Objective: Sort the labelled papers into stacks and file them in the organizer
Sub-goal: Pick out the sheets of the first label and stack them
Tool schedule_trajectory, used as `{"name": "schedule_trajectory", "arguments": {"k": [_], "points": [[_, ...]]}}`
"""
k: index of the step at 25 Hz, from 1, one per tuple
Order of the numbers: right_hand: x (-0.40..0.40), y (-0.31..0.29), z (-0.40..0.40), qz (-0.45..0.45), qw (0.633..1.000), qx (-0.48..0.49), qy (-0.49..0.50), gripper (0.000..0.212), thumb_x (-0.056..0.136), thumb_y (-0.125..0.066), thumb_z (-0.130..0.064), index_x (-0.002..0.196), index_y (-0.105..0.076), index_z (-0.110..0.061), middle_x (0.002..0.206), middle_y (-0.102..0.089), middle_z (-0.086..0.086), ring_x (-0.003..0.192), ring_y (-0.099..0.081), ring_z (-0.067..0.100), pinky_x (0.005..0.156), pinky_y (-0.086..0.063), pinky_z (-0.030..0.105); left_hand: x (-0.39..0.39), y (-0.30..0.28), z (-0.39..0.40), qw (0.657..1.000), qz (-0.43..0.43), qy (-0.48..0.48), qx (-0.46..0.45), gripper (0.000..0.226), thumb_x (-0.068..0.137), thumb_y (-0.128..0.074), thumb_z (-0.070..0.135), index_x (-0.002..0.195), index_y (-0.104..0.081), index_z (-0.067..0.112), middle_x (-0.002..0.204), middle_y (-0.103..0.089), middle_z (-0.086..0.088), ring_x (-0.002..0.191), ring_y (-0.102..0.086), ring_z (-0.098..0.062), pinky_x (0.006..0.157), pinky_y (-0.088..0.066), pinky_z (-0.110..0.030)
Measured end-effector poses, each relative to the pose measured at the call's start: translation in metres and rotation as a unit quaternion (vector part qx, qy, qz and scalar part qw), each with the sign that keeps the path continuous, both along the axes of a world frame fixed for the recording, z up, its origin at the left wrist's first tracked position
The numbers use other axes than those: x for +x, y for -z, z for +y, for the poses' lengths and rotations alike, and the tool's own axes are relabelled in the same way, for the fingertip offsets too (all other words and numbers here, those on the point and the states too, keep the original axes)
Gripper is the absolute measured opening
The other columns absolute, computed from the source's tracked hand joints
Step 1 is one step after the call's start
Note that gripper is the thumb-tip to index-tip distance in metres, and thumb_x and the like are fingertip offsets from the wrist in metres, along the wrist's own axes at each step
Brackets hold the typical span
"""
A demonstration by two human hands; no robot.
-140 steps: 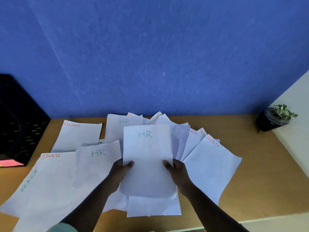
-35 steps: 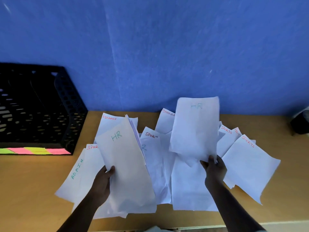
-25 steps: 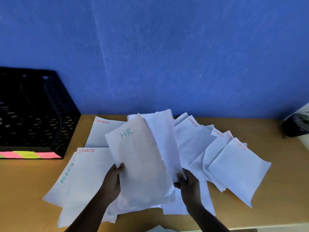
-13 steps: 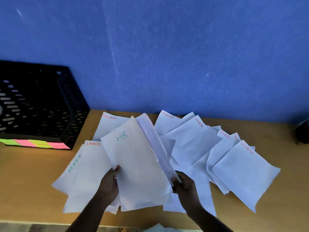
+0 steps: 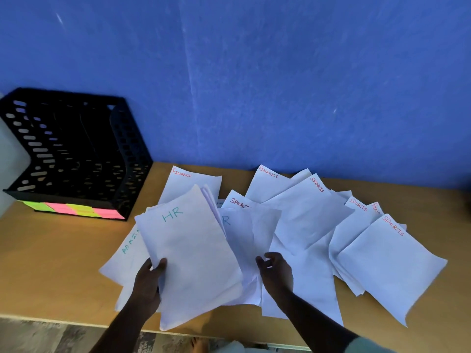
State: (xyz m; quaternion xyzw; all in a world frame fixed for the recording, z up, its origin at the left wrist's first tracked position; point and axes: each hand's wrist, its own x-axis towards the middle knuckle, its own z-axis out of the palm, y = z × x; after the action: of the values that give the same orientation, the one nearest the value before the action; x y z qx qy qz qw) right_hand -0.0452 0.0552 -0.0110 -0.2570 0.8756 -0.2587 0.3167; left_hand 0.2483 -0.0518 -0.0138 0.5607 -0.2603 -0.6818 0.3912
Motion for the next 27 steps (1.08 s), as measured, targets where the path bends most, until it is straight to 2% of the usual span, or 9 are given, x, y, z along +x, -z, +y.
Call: {"name": "schedule_trajectory", "arguments": {"k": [3, 6, 14, 16, 19, 21, 22, 24, 27], "points": [[0.008, 0.013, -0.013, 0.077, 0.993, 0.053, -0.079, 0.074, 0.076, -0.067, -0.073, 0.129, -0.056, -0.023, 0.122, -0.066, -0.005, 0.103, -0.069, 0.016, 0.079, -0.055, 0.029, 0.014, 0.004, 0.004, 1.000, 0.008, 0.007, 0.012, 0.038, 0.093, -0.061, 0.011, 0.131, -0.055, 0.011, 0.124, -0.067, -0.014, 0.112, -0.062, -0.040, 0.087, -0.053, -0.054], [0.022, 0.022, -0.020, 0.120, 0.977, 0.117, -0.133, 0.086, 0.063, -0.077, -0.073, 0.125, -0.047, -0.021, 0.118, -0.061, -0.003, 0.104, -0.068, 0.022, 0.076, -0.056, 0.034, 0.027, 0.010, 0.005, 0.999, 0.016, 0.033, 0.018, 0.038, 0.092, -0.061, 0.010, 0.130, -0.058, 0.012, 0.125, -0.066, -0.016, 0.113, -0.062, -0.043, 0.094, -0.049, -0.061], [0.021, 0.030, -0.011, 0.133, 0.973, 0.115, -0.148, 0.036, 0.079, -0.072, -0.056, 0.089, -0.064, -0.022, 0.095, -0.062, -0.005, 0.086, -0.064, 0.017, 0.073, -0.058, 0.033, 0.019, 0.009, -0.002, 0.994, 0.026, 0.093, 0.047, 0.033, 0.095, -0.055, 0.007, 0.129, -0.057, 0.007, 0.124, -0.068, -0.013, 0.115, -0.062, -0.037, 0.103, -0.044, -0.058], [0.024, 0.024, -0.007, 0.086, 0.989, 0.029, -0.115, 0.023, 0.088, -0.069, -0.040, 0.083, -0.057, -0.020, 0.084, -0.061, -0.007, 0.077, -0.060, 0.016, 0.068, -0.054, 0.032, 0.006, 0.008, -0.008, 0.993, 0.029, 0.105, 0.053, 0.030, 0.096, -0.054, 0.006, 0.126, -0.059, 0.006, 0.123, -0.068, -0.014, 0.115, -0.062, -0.036, 0.103, -0.044, -0.054], [0.028, -0.004, 0.003, -0.093, 0.991, -0.084, -0.045, 0.016, 0.095, -0.065, -0.021, 0.084, -0.053, -0.020, 0.074, -0.065, -0.003, 0.069, -0.058, 0.017, 0.064, -0.048, 0.034, -0.016, 0.000, -0.018, 0.991, 0.025, 0.124, 0.036, 0.028, 0.096, -0.056, 0.008, 0.122, -0.062, 0.005, 0.121, -0.070, -0.013, 0.114, -0.063, -0.035, 0.101, -0.047, -0.051], [0.024, -0.027, 0.014, -0.181, 0.976, -0.119, -0.026, 0.008, 0.096, -0.064, -0.017, 0.097, -0.059, -0.024, 0.086, -0.075, 0.002, 0.080, -0.072, 0.022, 0.073, -0.059, 0.039, -0.030, -0.006, -0.023, 0.991, 0.021, 0.133, 0.021, 0.028, 0.095, -0.058, 0.011, 0.122, -0.063, 0.004, 0.119, -0.071, -0.013, 0.112, -0.064, -0.035, 0.102, -0.046, -0.051], [0.023, -0.039, 0.018, -0.207, 0.967, -0.143, -0.034, 0.017, 0.096, -0.065, -0.016, 0.107, -0.061, -0.028, 0.094, -0.078, 0.002, 0.089, -0.075, 0.022, 0.080, -0.062, 0.041, -0.035, -0.009, -0.024, 0.990, 0.025, 0.141, 0.011, 0.029, 0.094, -0.060, 0.013, 0.122, -0.063, 0.004, 0.119, -0.070, -0.014, 0.112, -0.065, -0.036, 0.102, -0.046, -0.052], [0.020, -0.056, 0.025, -0.239, 0.951, -0.188, -0.051, 0.031, 0.099, -0.063, -0.012, 0.123, -0.061, -0.031, 0.109, -0.078, 0.000, 0.103, -0.074, 0.020, 0.088, -0.062, 0.043, -0.045, -0.013, -0.028, 0.987, 0.026, 0.157, -0.012, 0.036, 0.090, -0.065, 0.018, 0.125, -0.060, 0.008, 0.121, -0.068, -0.016, 0.112, -0.064, -0.036, 0.101, -0.048, -0.055], [0.020, -0.072, 0.029, -0.299, 0.926, -0.229, -0.036, 0.027, 0.106, -0.051, -0.023, 0.129, -0.064, -0.026, 0.118, -0.076, 0.004, 0.113, -0.071, 0.022, 0.095, -0.059, 0.040, -0.062, -0.021, -0.032, 0.984, -0.016, 0.171, -0.044, 0.047, 0.084, -0.072, 0.020, 0.126, -0.052, 0.018, 0.120, -0.067, -0.010, 0.109, -0.065, -0.031, 0.096, -0.051, -0.055]]}}
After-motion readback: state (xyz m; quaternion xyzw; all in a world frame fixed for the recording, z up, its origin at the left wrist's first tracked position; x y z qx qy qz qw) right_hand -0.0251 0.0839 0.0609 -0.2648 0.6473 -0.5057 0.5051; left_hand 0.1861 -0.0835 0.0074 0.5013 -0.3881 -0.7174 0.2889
